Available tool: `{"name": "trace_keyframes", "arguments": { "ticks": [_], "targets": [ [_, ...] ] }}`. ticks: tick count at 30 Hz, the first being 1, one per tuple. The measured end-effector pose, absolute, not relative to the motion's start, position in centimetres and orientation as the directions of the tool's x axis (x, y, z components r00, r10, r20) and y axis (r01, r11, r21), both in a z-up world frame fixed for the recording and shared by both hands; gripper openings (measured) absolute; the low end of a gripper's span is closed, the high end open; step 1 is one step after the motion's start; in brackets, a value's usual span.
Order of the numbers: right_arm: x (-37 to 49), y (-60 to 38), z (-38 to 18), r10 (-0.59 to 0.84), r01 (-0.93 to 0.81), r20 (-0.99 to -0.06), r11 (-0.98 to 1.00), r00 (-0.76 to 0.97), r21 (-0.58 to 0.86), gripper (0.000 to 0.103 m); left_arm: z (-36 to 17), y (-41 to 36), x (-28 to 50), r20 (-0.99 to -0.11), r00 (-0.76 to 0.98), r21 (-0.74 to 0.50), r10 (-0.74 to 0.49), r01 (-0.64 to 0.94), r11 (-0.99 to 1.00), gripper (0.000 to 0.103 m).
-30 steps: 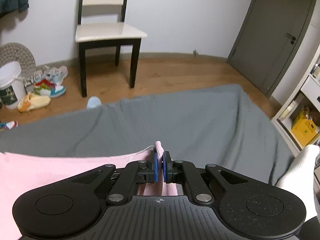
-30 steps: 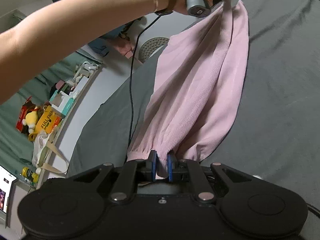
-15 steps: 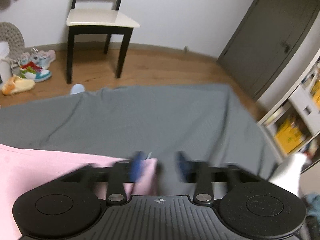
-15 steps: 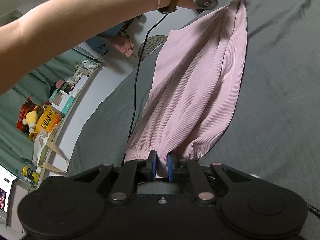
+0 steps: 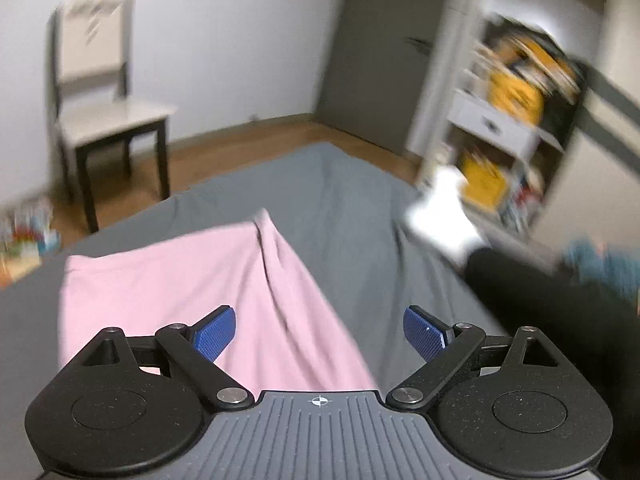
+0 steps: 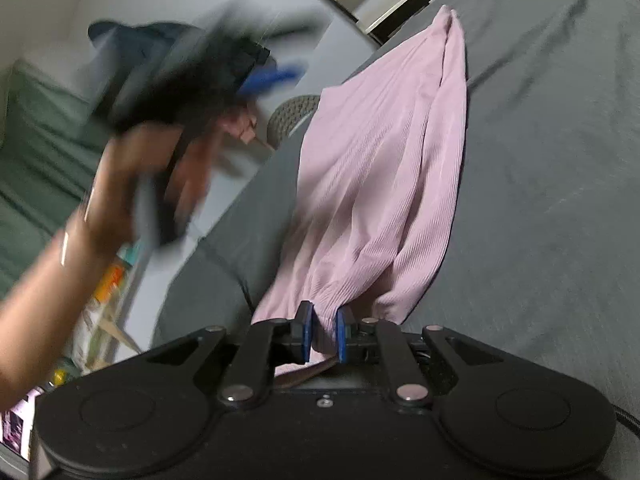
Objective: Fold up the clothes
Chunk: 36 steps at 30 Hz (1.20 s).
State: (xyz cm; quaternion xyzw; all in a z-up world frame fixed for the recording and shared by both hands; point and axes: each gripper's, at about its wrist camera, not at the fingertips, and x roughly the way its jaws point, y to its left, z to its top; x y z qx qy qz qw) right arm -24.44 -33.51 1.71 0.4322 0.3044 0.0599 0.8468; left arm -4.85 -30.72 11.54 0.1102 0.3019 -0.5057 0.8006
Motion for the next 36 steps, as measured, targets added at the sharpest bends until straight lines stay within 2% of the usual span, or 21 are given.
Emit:
{"name": "trace_keyframes", "arguments": {
  "ticks": [4,8,12,14,17,18,19,22,23,24,25,28,31,33,34,36],
  "targets": [
    [-24.5,-34.3,2.0,0.366,0.157,-0.421,0.57,0.83,0.806,0.013,11.0,-24.0,-14.4,-0.575,0.296,0.036,-0.762,0.94,0.338,0.092],
    [-24.0,-34.2,2.5,0.377,0.144,-0.402,0.554,0.835,0.82,0.013,10.0,-20.9,-21.9,-0.554,0.358,0.266,-0.752,0.932,0.248,0.092],
    [-23.4,-33.6,3.1,0.397,0.126,-0.384,0.54,0.833,0.832,0.013,7.7,-22.3,-26.0,-0.549,0.458,0.481,-0.699,0.857,0.184,0.091],
    [-23.1,-33.2,3.5,0.398,0.121,-0.386,0.55,0.832,0.827,0.013,7.5,-24.0,-25.7,-0.535,0.501,0.524,-0.681,0.829,0.198,0.091],
    [-22.8,-32.7,4.2,0.389,0.117,-0.398,0.576,0.831,0.809,0.013,7.7,-24.5,-25.1,-0.49,0.512,0.494,-0.706,0.83,0.259,0.088],
    [-22.7,-32.5,4.4,0.387,0.116,-0.401,0.585,0.83,0.803,0.013,7.8,-24.5,-24.8,-0.484,0.514,0.478,-0.708,0.833,0.278,0.072],
    [-22.6,-32.3,4.6,0.384,0.115,-0.405,0.593,0.83,0.797,0.014,7.9,-24.4,-24.6,-0.48,0.517,0.461,-0.709,0.836,0.298,0.051],
    [-22.5,-31.7,5.2,0.37,0.115,-0.432,0.636,0.823,0.763,0.017,7.4,-24.2,-23.6,-0.494,0.512,0.397,-0.703,0.852,0.342,0.025],
    [-22.5,-31.4,5.4,0.362,0.117,-0.447,0.656,0.818,0.745,0.022,7.2,-24.0,-23.3,-0.501,0.501,0.365,-0.706,0.861,0.353,0.025],
    [-22.6,-31.1,5.7,0.348,0.12,-0.463,0.68,0.815,0.723,0.034,7.1,-23.6,-22.9,-0.502,0.491,0.331,-0.712,0.869,0.367,0.021],
    [-22.9,-30.9,6.1,0.321,0.124,-0.481,0.716,0.816,0.687,0.038,7.0,-23.2,-22.6,-0.502,0.481,0.296,-0.718,0.876,0.38,0.019],
    [-23.9,-29.1,7.5,0.226,0.103,-0.574,0.869,0.787,0.483,0.038,7.5,-21.9,-21.5,-0.48,0.48,0.202,-0.734,0.875,0.44,0.019],
    [-23.4,-25.7,7.3,0.118,0.013,-0.715,0.985,0.689,0.175,0.037,7.9,-20.6,-20.7,-0.458,0.473,0.114,-0.753,0.871,0.478,0.018],
    [-22.8,-23.3,6.6,0.026,-0.054,-0.77,0.998,0.637,-0.011,0.035,7.8,-20.1,-20.4,-0.451,0.465,0.078,-0.762,0.871,0.485,0.018],
    [-22.4,-22.6,6.1,-0.002,-0.068,-0.784,0.996,0.621,-0.056,0.034,7.8,-20.0,-20.2,-0.45,0.461,0.07,-0.765,0.872,0.484,0.018],
    [-21.6,-22.3,5.3,-0.009,-0.062,-0.795,0.996,0.606,-0.059,0.033,7.3,-20.4,-19.7,-0.449,0.457,0.063,-0.768,0.874,0.482,0.018]
  ]
}}
